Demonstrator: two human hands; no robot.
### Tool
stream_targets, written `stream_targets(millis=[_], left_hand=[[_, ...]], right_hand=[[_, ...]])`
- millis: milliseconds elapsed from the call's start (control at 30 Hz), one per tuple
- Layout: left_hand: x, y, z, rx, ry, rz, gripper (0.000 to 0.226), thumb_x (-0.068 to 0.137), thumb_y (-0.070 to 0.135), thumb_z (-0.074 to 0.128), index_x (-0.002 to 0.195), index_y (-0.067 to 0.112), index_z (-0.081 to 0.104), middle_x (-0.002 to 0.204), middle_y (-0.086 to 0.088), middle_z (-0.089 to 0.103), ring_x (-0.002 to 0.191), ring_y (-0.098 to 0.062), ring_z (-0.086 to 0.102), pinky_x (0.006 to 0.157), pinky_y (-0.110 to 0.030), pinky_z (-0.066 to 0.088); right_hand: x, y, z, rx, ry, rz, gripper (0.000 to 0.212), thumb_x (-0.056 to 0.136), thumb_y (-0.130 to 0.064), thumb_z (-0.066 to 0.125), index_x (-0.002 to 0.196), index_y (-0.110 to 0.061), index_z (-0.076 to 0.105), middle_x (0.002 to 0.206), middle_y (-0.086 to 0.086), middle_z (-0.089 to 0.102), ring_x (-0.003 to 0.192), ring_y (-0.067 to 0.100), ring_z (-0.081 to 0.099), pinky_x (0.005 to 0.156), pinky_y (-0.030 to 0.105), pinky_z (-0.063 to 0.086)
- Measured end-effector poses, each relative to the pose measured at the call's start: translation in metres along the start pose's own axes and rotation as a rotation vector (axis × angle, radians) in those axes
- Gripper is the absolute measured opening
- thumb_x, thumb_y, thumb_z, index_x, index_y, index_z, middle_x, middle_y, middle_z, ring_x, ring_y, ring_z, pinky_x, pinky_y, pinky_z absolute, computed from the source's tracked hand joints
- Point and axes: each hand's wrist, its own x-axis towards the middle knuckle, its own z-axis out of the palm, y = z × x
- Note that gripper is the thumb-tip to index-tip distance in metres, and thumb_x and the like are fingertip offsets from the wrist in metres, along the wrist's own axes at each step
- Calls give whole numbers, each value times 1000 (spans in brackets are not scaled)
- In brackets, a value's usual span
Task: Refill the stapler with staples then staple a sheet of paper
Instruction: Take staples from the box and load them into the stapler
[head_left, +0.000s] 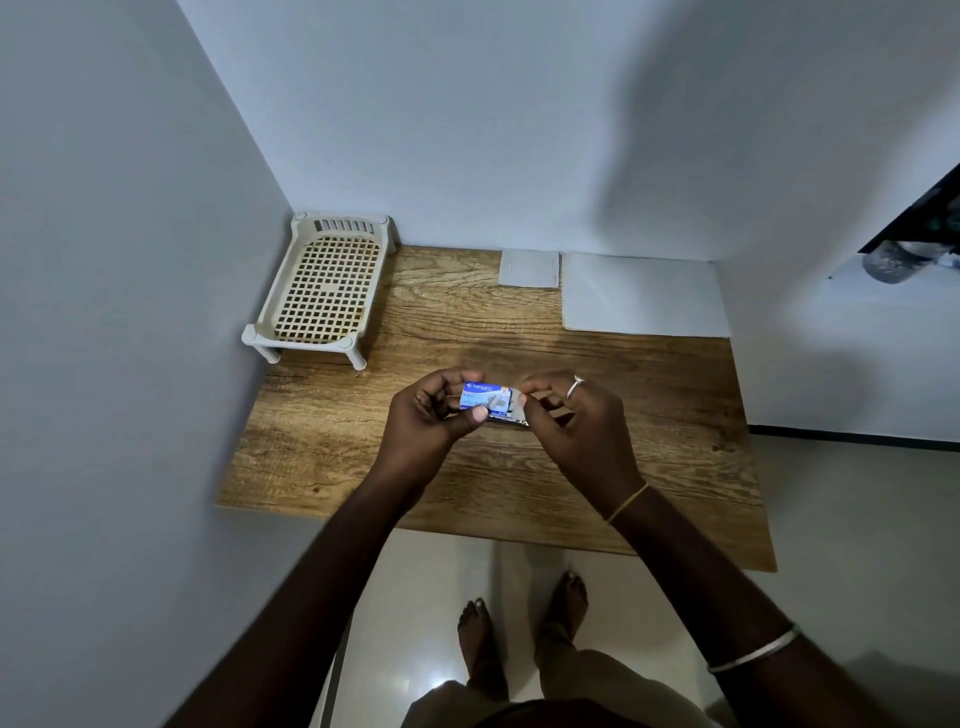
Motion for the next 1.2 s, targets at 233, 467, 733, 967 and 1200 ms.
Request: stream_targets(millis=[233,467,733,967,1200], left_hand=[[-1,-1,0,5,-2,-5,39,81,-7,76,110,17,72,102,-2,80,94,-13,74,80,-22,56],[0,-1,-1,31,-12,7,39,80,-8,77,109,16,71,103,0,79,94,-12,75,78,-22,56],[1,-6,-4,35,-14,5,39,79,-7,78,110,16,71,103,-2,80,95,-14,75,80,-22,56],[0,-11,-3,9,9,-12,37,82,-6,77,113,14,71,104,-7,79,95,-16,75,81,-24,57],[-1,-14,-6,-3,13,-26,38,82,-8,75,115,9,71,105,-9,79,96,-18,74,83,-25,57]], right_hand=[[2,1,-3,-104,-88,-115,15,88,-3,66,95,-13,75,100,1,73,88,14,68,65,34,59],[3,1,-5,-23,-165,60,10,90,-15,72,97,-17,78,96,-7,75,86,5,67,70,26,55],[10,-4,-11,-5,-257,170,15,79,-16,80,94,-19,81,87,-5,76,76,7,71,73,41,59],[13,-5,-6,-116,-267,53,16,79,-16,76,93,-21,81,86,-7,76,76,9,70,68,39,58],[6,0,-2,-257,-250,-110,15,82,-19,71,94,-21,78,100,-6,75,87,15,69,68,38,56]])
